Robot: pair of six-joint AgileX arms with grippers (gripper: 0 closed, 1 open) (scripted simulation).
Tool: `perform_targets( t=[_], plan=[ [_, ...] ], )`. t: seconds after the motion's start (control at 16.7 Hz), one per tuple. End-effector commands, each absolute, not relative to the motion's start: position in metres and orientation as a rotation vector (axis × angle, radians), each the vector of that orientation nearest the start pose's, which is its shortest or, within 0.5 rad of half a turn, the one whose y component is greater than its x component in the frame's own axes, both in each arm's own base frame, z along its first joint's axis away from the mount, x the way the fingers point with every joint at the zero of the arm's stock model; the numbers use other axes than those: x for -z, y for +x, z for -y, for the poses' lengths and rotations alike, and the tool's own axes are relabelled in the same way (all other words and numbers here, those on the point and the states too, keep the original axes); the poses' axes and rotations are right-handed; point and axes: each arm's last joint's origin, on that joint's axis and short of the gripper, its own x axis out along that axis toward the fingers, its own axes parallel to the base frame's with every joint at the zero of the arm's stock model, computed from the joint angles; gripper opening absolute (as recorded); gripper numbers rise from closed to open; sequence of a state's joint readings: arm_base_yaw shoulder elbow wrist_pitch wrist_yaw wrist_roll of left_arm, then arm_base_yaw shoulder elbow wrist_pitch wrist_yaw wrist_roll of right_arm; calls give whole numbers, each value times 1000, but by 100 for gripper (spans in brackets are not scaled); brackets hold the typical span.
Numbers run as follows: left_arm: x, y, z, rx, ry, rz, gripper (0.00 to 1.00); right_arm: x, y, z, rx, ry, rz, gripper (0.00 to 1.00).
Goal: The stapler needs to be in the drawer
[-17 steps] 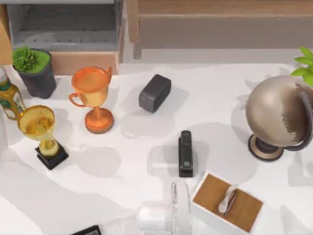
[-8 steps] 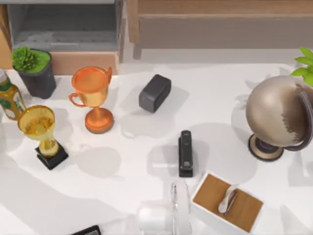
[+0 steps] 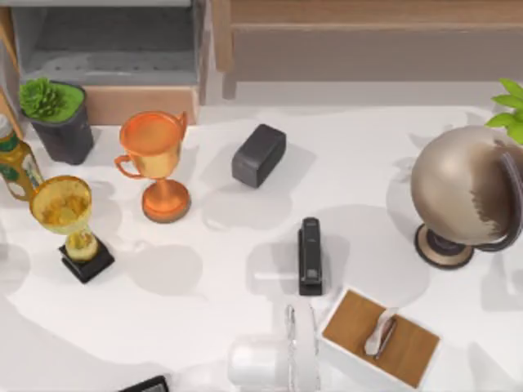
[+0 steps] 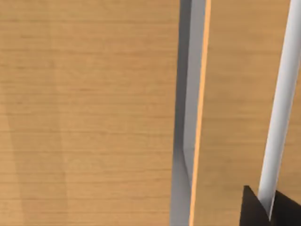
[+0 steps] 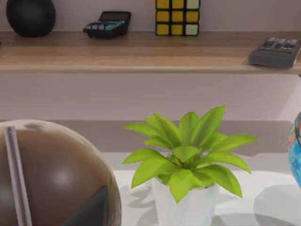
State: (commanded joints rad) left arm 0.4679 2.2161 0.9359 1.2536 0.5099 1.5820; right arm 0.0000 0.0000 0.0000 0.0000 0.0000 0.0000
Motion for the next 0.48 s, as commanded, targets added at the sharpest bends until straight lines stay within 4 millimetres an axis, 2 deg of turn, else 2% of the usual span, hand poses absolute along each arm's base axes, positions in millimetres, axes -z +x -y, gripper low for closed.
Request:
perform_targets(
  t=[0.24, 0.48],
  plan=[
    [-89, 365, -174, 26, 1559, -5, 0, -160, 106, 1, 0, 0, 0, 100],
    [-87, 330, -174, 36, 1552, -9, 0, -160, 106, 1, 0, 0, 0, 100]
  ],
)
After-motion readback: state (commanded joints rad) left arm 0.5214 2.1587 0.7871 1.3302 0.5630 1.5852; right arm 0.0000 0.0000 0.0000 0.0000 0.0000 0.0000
